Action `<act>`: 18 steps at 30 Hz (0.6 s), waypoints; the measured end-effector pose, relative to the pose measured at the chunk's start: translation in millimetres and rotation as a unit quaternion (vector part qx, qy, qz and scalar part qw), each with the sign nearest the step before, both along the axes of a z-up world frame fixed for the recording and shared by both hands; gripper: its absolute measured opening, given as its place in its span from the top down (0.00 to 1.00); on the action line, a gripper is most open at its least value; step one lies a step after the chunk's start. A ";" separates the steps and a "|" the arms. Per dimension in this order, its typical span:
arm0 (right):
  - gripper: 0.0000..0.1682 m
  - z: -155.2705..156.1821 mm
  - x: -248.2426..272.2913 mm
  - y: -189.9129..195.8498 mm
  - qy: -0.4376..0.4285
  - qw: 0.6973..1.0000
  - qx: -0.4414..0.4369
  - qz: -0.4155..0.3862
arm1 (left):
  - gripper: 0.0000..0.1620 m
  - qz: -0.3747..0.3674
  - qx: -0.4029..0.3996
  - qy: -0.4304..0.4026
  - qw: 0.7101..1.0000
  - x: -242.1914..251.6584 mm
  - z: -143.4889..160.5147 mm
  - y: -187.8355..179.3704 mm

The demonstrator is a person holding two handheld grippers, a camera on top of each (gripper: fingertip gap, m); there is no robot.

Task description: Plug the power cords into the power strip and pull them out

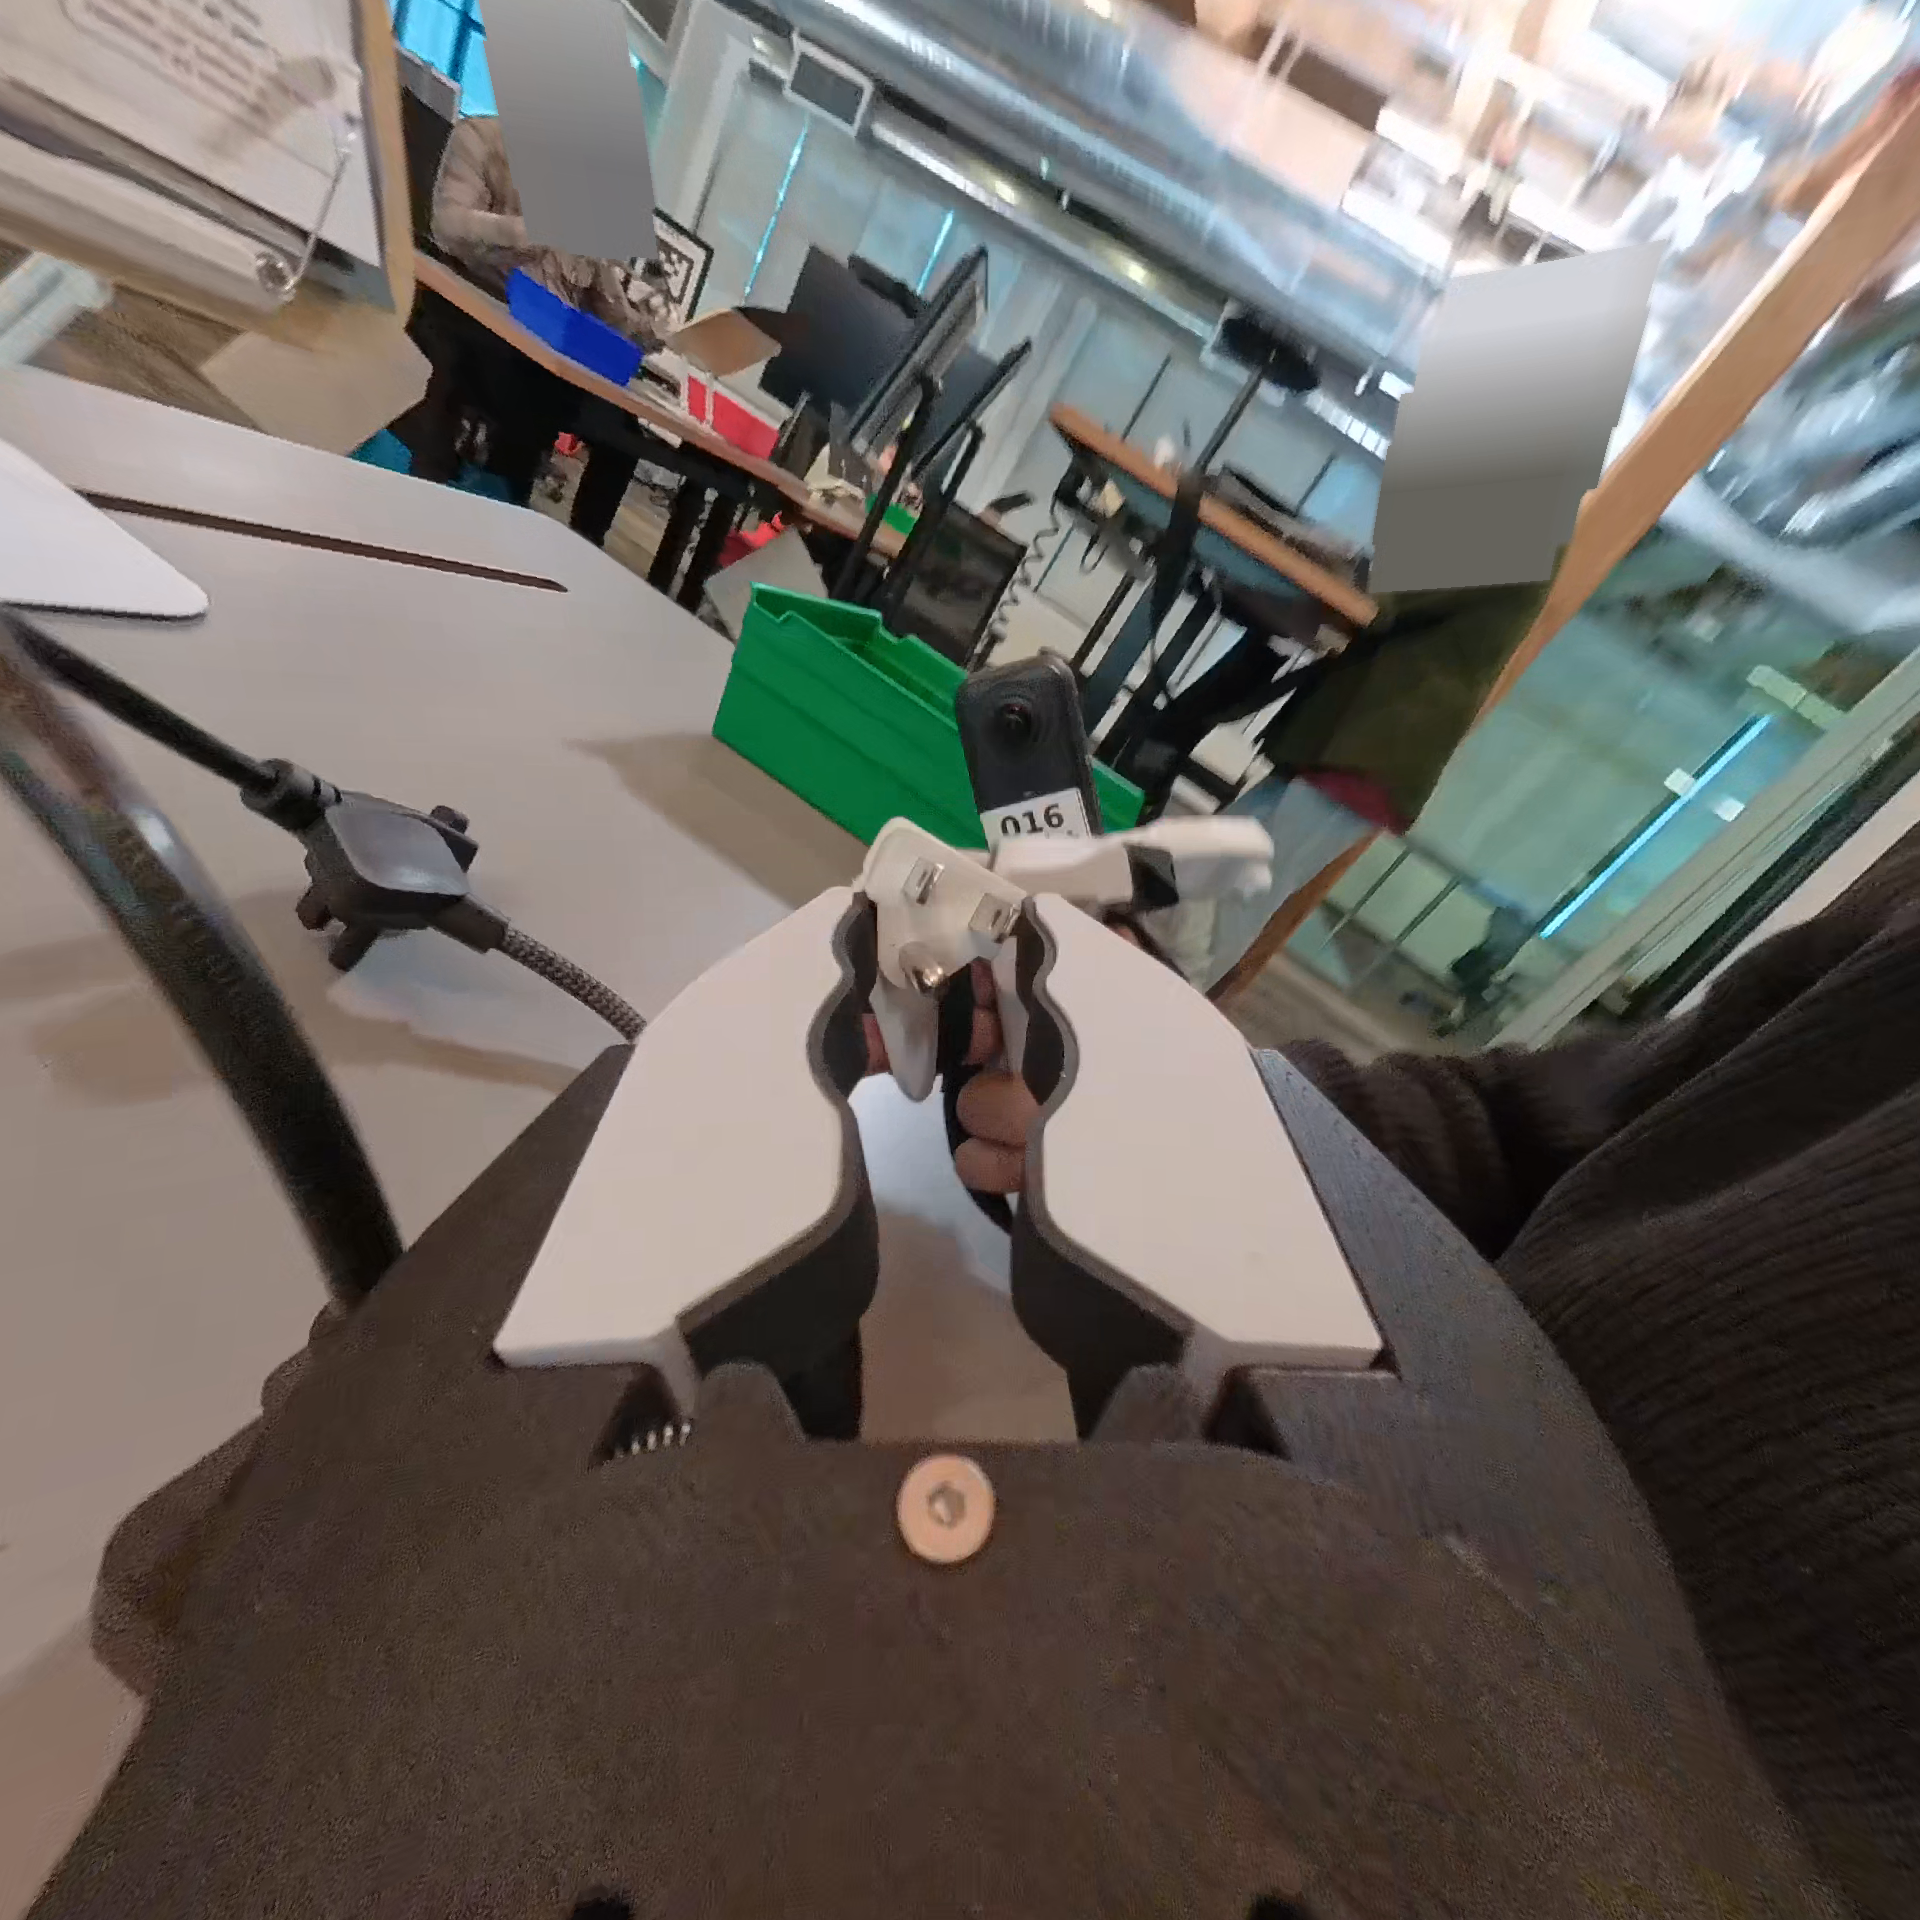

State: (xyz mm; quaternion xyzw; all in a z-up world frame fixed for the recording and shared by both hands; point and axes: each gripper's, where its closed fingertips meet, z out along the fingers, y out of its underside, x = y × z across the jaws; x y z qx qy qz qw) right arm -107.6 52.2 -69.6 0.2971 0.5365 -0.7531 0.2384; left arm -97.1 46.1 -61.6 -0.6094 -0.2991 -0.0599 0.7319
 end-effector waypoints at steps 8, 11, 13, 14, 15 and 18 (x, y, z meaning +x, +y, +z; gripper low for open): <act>0.74 -33.0 10.8 6.3 0.082 0.982 0.168 0.001 | 0.85 0.010 0.089 -0.080 0.993 -12.6 0.5 -18.7; 0.65 -44.6 5.4 26.9 0.119 0.964 0.235 -0.042 | 0.85 0.025 0.121 -0.112 0.986 -19.3 -1.3 -27.1; 0.63 -52.4 2.1 43.2 0.136 0.947 0.282 -0.067 | 0.85 0.035 0.140 -0.130 0.981 -23.4 -3.1 -32.1; 0.62 -56.9 1.1 51.5 0.140 0.939 0.305 -0.078 | 0.85 0.042 0.148 -0.137 0.979 -25.4 -4.0 -34.7; 0.61 -62.1 -0.1 59.9 0.140 0.930 0.328 -0.088 | 0.85 0.049 0.156 -0.143 0.976 -27.4 -4.5 -37.6; 0.60 -82.0 -1.0 86.4 0.126 0.900 0.405 -0.102 | 0.85 0.070 0.162 -0.147 0.973 -32.6 -5.9 -45.2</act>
